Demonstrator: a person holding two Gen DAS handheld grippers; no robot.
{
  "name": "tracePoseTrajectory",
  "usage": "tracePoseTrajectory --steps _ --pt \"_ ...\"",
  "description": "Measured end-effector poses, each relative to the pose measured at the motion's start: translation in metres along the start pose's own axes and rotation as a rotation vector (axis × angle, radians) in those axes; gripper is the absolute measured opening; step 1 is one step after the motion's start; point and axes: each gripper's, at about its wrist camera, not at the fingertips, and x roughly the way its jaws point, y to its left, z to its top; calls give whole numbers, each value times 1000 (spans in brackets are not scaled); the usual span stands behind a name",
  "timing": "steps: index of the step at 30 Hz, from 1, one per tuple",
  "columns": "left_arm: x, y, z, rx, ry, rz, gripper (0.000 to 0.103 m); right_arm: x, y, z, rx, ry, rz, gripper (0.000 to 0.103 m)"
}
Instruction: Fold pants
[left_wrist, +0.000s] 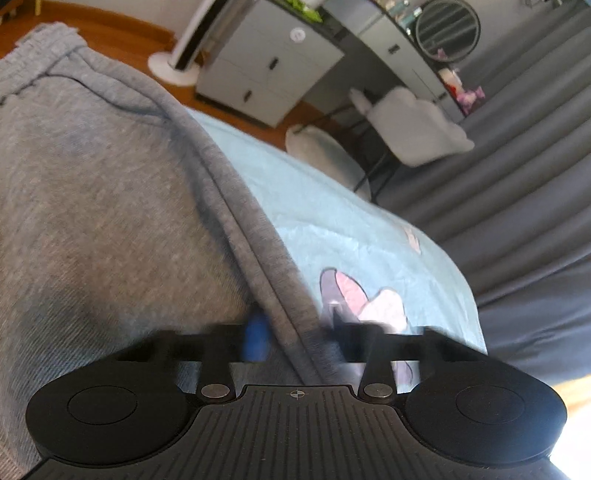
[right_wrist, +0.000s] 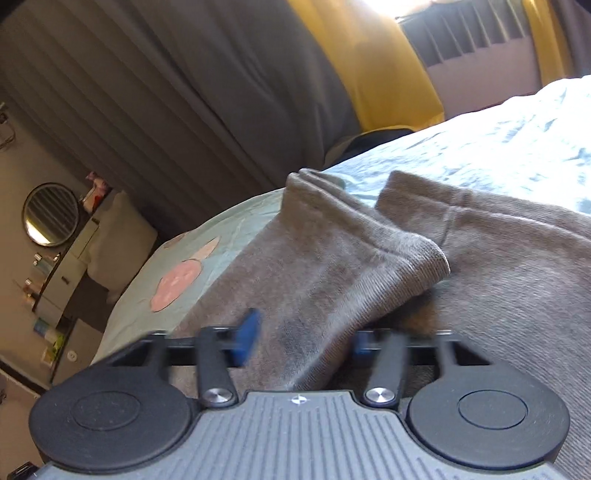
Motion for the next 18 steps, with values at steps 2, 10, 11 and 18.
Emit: tracePoseTrajectory --steps 2,10,11,18 --pt "-9 1 -2 14 2 -7 9 3 0 2 9 20 1 6" --pt "-135 -1 -37 173 -116 -150 8 -58 8 35 -61 -84 70 5" --pt "-157 3 -49 180 -128 -168 8 -72 8 40 -85 -107 82 5" --pt "-246 61 -147 115 -102 -160 8 -160 -28 41 -161 -158 73 5"
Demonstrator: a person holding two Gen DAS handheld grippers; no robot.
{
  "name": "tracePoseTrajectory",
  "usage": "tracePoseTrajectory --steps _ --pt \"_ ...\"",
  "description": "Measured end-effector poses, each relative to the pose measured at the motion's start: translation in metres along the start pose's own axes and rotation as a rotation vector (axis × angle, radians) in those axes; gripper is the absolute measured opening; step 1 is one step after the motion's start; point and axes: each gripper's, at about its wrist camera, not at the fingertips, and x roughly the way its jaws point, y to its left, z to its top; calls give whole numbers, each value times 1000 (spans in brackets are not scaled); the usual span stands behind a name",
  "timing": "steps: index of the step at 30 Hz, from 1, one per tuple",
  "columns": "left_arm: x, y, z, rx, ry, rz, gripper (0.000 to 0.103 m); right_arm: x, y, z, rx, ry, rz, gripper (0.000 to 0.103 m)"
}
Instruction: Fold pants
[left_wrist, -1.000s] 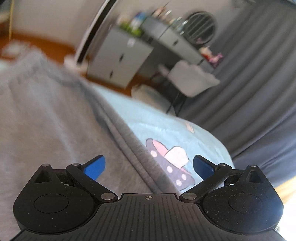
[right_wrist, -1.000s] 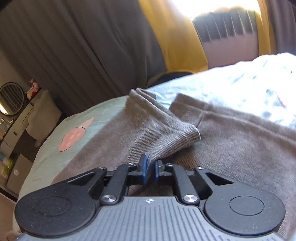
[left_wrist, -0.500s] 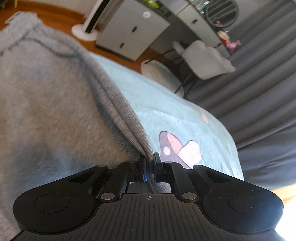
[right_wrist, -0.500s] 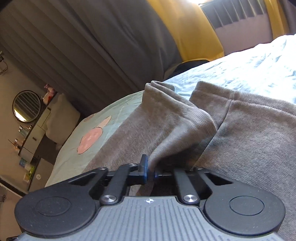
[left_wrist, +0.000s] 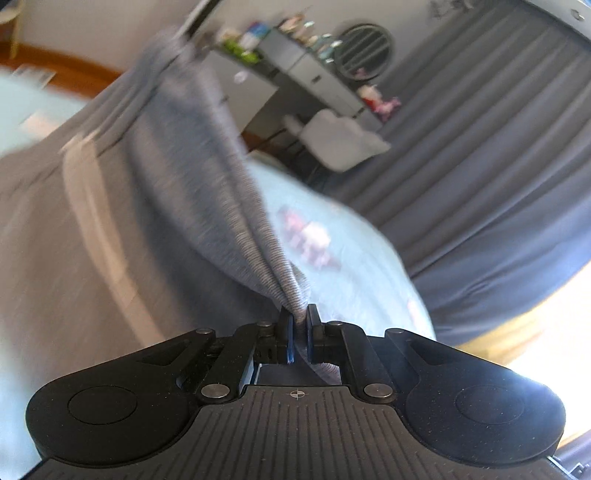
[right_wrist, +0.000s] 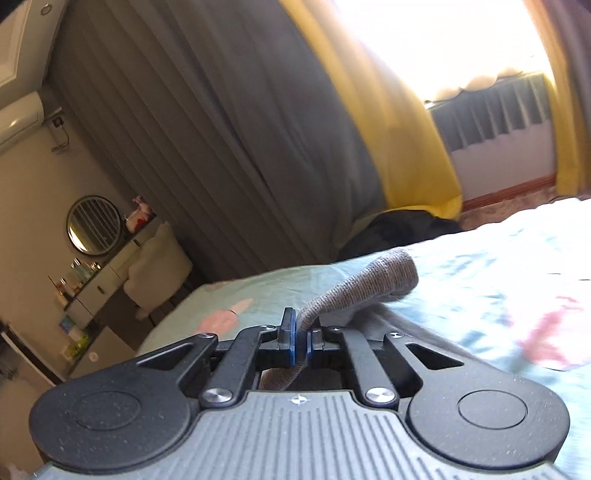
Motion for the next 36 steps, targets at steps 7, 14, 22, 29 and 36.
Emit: tracePoseTrajectory --steps 7,14,22,29,36 --pt "-17 38 -28 -167 0 153 23 10 -48 -41 49 215 -159 16" --pt "-18 63 4 -195 -91 293 70 22 -49 -50 105 256 -108 36" --pt "-22 102 -3 -359 -70 277 65 26 -50 -52 123 249 -100 13" --pt "5 116 4 -435 -50 236 33 39 -65 -53 206 291 -109 16" --pt "-27 113 1 -421 -84 178 13 25 -34 -36 8 199 -194 6"
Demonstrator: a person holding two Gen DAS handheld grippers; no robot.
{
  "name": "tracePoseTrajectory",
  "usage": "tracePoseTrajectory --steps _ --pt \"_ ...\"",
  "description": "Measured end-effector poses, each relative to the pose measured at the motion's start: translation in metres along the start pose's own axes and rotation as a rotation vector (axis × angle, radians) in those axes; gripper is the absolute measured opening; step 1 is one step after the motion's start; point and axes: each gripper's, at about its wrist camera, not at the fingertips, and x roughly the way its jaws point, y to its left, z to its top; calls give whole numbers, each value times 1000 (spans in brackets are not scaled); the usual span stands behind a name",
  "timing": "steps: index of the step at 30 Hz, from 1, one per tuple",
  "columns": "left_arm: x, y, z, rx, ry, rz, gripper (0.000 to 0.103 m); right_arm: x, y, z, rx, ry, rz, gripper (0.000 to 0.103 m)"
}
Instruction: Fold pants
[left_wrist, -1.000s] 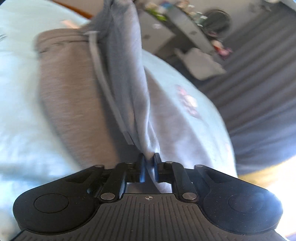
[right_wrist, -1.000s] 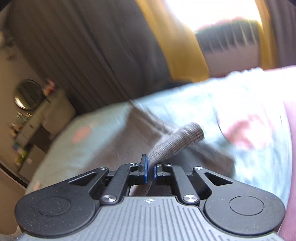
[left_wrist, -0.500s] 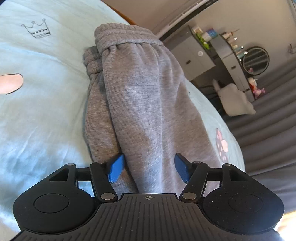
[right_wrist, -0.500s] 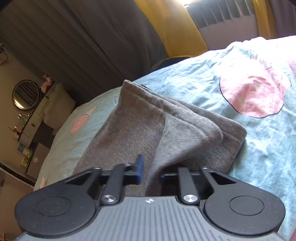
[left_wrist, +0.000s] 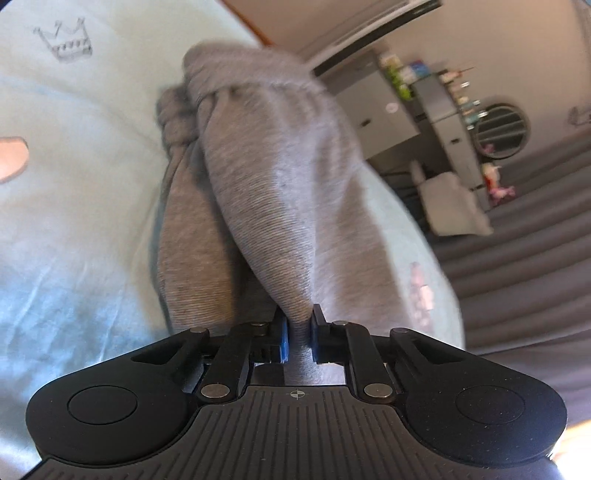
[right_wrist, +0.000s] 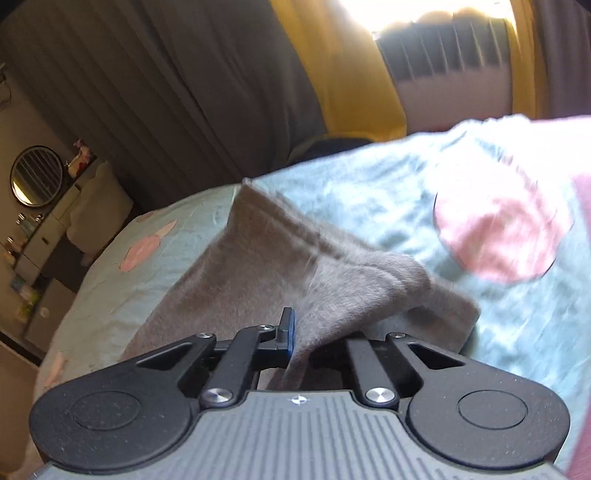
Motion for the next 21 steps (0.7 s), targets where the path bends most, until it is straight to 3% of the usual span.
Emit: tracePoseTrajectory --steps 4,7,10,11,12,13,18,21 --pt "-24 -4 -1 62 -6 -22 13 -24 5 4 -71 -92 -37 6" --pt "-21 -1 -3 129 31 67 14 -21 -3 -4 -90 -83 -66 6" --pt "-15 1 -4 144 42 206 28 -2 -20 -17 -52 -10 -113 7" --pt "-18 0 -3 142 20 241 40 2 -25 -18 -23 9 -129 9" --pt "-22 -1 -2 145 -7 257 52 1 -30 -17 11 10 -139 15" --pt "-28 -5 0 158 -45 271 55 -2 -35 -16 35 -7 -148 21" --pt "-48 -46 -4 348 -183 274 63 -26 -31 -11 -41 -104 -244 34" --pt "-38 -85 -25 528 -199 246 74 -40 -12 -12 -97 -179 -231 35"
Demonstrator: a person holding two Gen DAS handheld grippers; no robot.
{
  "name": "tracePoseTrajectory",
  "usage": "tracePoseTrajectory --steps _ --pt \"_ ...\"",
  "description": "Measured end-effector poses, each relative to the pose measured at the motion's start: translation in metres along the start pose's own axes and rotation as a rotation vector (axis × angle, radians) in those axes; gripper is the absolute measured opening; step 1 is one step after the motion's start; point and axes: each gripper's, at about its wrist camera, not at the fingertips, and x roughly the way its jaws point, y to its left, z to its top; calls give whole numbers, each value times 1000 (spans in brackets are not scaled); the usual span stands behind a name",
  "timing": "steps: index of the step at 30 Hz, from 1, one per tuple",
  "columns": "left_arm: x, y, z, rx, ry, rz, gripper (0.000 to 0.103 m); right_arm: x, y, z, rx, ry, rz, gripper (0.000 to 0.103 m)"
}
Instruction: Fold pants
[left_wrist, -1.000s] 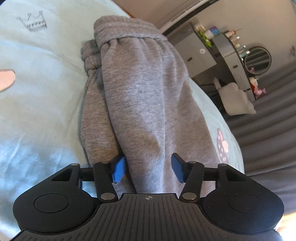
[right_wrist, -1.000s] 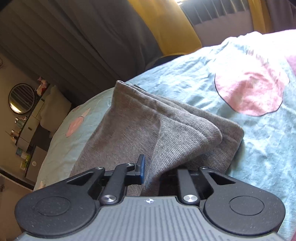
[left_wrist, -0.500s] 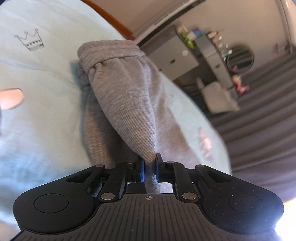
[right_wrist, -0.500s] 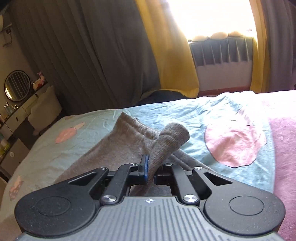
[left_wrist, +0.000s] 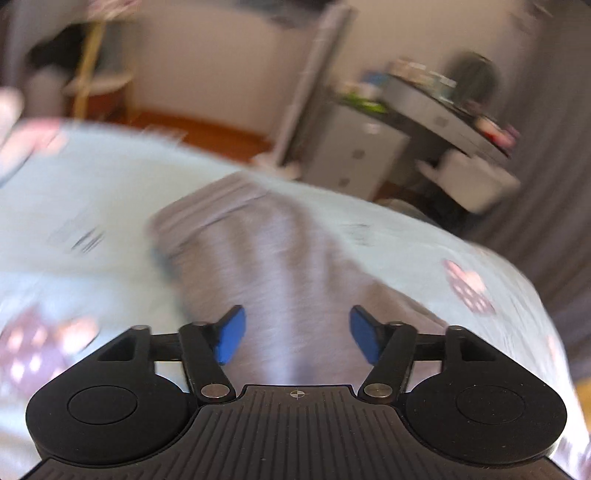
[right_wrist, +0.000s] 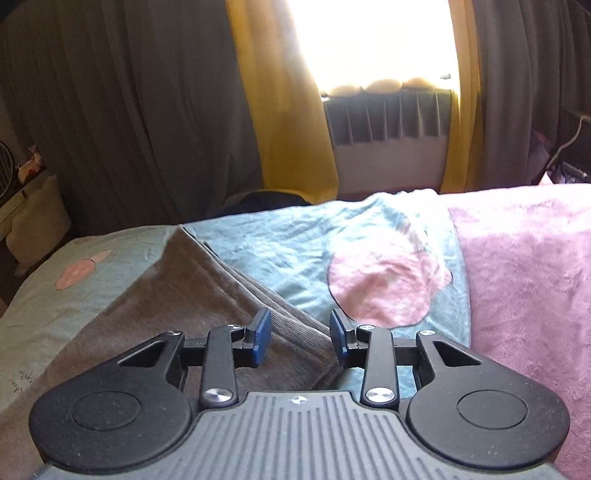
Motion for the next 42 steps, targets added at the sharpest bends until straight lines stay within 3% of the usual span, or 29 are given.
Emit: tracePoseTrajectory --steps 2,4,7,9,12,15,17,19,23,27,29,32,37,42 --pt "10 -32 -6 114 -6 -15 78 -9 25 2 -52 -33 54 36" --pt "25 -60 -17 195 17 -31 82 -16 57 0 -119 -33 146 46" --pt "56 -85 -29 220 75 -50 82 -15 108 -16 -257 74 334 59" --pt "77 -91 -43 233 125 -12 81 -8 141 -35 -374 181 445 60" --pt "96 -90 -57 299 134 69 82 6 182 -68 -599 314 459 61" --pt "99 -84 -63 406 59 147 85 24 200 -81 -702 386 400 66" --pt "102 -79 -63 441 11 216 90 30 203 -78 -687 390 379 72" --pt "106 -72 -60 410 -16 282 95 37 201 -75 -650 393 368 76" --pt "102 -54 -52 305 -49 359 95 40 191 -72 -574 381 359 76" --pt "95 -57 -50 313 -103 455 91 43 186 -66 -506 358 337 76" --pt "89 -55 -47 283 -129 508 90 42 185 -65 -493 330 277 77" --pt "72 -46 -37 200 -169 502 93 35 187 -63 -506 260 175 77" --pt "48 -25 -29 58 -189 433 94 20 182 -52 -478 219 266 78" --pt "28 -8 -30 0 -182 330 94 25 118 -15 -175 264 291 78"
